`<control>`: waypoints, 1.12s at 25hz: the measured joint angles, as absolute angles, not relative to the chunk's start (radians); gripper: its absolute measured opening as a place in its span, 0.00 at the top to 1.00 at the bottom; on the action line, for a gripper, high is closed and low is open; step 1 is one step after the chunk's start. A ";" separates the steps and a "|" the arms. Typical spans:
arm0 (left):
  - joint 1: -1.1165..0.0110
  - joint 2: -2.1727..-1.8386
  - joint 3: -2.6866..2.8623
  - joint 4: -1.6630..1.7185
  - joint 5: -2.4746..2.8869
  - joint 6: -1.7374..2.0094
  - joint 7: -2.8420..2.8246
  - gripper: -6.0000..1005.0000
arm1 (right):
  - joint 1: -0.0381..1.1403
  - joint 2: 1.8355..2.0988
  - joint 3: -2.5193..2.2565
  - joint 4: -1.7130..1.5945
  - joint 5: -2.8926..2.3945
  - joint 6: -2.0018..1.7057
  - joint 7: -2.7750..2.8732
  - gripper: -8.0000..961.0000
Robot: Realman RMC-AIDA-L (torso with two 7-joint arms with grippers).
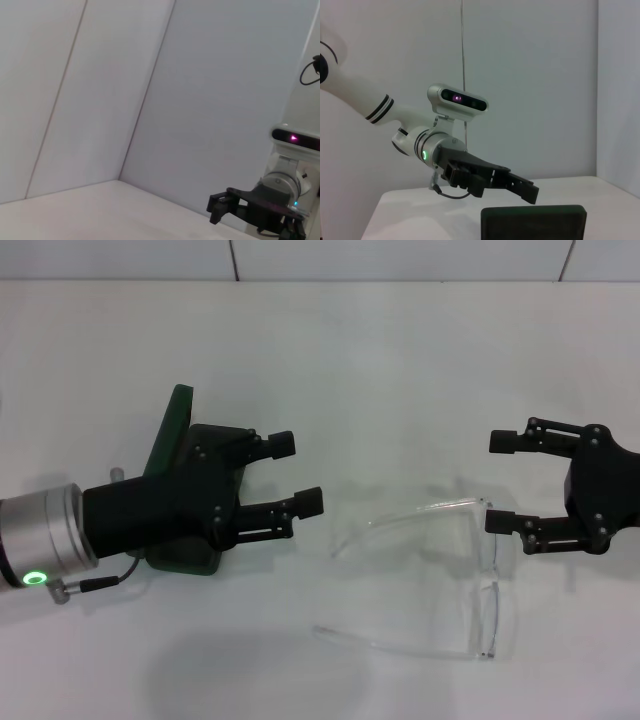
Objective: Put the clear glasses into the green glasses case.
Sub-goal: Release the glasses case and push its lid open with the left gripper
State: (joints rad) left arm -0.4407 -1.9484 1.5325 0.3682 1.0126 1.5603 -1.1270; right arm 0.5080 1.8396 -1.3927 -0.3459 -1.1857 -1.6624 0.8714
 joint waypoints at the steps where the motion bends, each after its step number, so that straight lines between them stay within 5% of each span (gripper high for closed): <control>1: -0.442 -1.949 1.533 0.368 1.015 1.560 -1.127 0.11 | 0.508 1.840 -1.393 -0.346 -1.186 -1.662 0.871 0.12; 13: -0.416 -1.950 1.456 0.409 1.009 1.562 -1.237 0.12 | 0.488 1.841 -1.393 -0.348 -1.186 -1.663 0.861 0.12; 20: -0.330 -1.902 1.292 0.701 1.189 1.486 -1.508 0.12 | 0.486 1.834 -1.392 -0.348 -1.195 -1.671 0.860 0.12; 22: -0.295 -1.911 1.212 0.823 1.313 1.452 -1.622 0.12 | 0.486 1.833 -1.391 -0.348 -1.201 -1.670 0.860 0.12; 28: -0.214 -2.055 0.990 1.156 1.758 1.422 -1.871 0.14 | 0.489 1.834 -1.391 -0.348 -1.210 -1.665 0.860 0.12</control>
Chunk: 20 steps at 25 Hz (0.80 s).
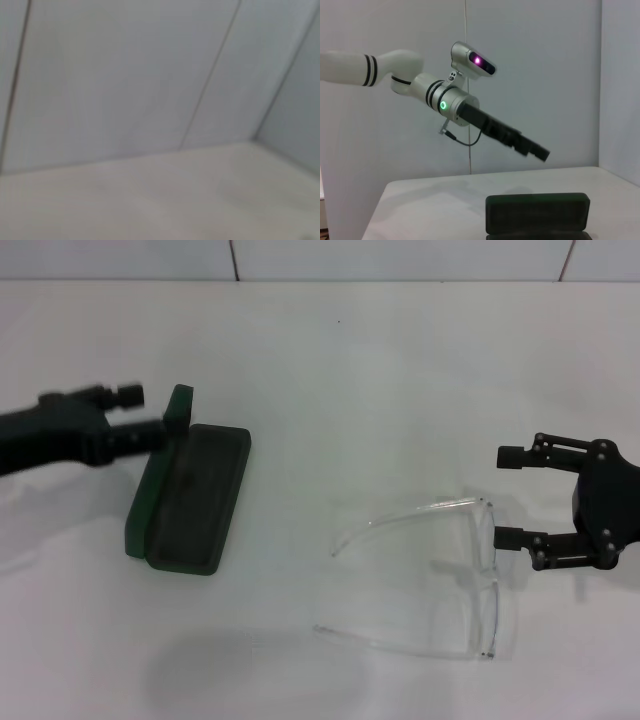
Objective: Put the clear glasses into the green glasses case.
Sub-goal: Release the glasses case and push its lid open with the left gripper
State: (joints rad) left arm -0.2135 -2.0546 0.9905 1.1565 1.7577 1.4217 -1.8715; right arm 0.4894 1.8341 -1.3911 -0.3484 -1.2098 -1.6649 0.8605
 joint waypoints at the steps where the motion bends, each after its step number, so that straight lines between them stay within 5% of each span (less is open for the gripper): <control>1: -0.210 -2.074 0.975 1.182 1.812 1.421 -1.885 0.14 | 0.489 1.835 -1.391 -0.349 -1.210 -1.664 0.860 0.12; 20: -0.242 -2.091 1.071 1.145 1.991 1.265 -1.981 0.19 | 0.494 1.842 -1.391 -0.350 -1.212 -1.650 0.859 0.12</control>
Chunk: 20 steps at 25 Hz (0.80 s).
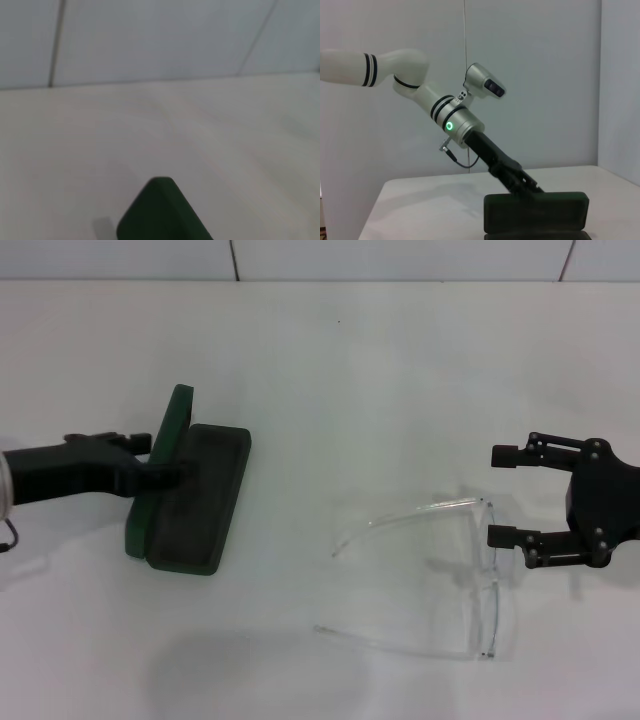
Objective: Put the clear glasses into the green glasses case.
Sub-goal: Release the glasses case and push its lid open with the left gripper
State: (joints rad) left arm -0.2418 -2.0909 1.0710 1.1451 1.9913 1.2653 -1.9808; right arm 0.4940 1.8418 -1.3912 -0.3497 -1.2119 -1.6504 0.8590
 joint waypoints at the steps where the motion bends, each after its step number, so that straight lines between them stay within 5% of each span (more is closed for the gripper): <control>1: -0.242 -2.091 1.086 1.145 1.995 1.257 -1.983 0.19 | 0.494 1.842 -1.391 -0.350 -1.212 -1.650 0.859 0.12; 17: -0.267 -2.084 1.122 1.155 2.031 1.215 -2.070 0.38 | 0.486 1.842 -1.391 -0.350 -1.212 -1.647 0.846 0.12; 20: -0.284 -2.083 1.123 1.159 2.055 1.233 -2.092 0.51 | 0.486 1.842 -1.391 -0.350 -1.212 -1.647 0.846 0.12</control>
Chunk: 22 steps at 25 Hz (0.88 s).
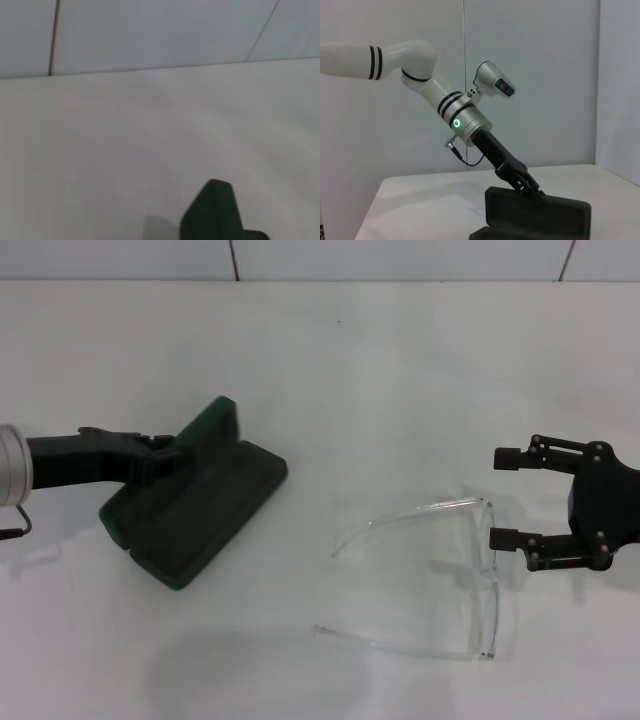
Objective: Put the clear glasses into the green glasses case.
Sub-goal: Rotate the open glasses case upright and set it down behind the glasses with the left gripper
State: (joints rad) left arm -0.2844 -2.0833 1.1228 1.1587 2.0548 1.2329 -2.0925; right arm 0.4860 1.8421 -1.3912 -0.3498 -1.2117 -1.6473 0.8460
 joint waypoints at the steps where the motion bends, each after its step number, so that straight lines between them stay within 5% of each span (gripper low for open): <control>1: -0.289 -2.083 1.123 1.160 2.058 1.236 -2.099 0.55 | 0.485 1.842 -1.391 -0.350 -1.212 -1.647 0.846 0.12; 10: -0.405 -2.084 1.124 1.168 2.062 1.237 -2.006 0.79 | 0.472 1.850 -1.393 -0.348 -1.212 -1.653 0.827 0.12; 22: -0.782 -2.082 1.310 0.945 2.120 1.124 -1.782 0.79 | 0.456 1.906 -1.400 -0.349 -1.251 -1.664 0.779 0.12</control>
State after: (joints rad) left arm -0.7821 -2.0823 1.3104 0.9448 2.1202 1.1237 -1.7820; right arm 0.4558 1.9062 -1.4004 -0.3487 -1.2515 -1.6637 0.7794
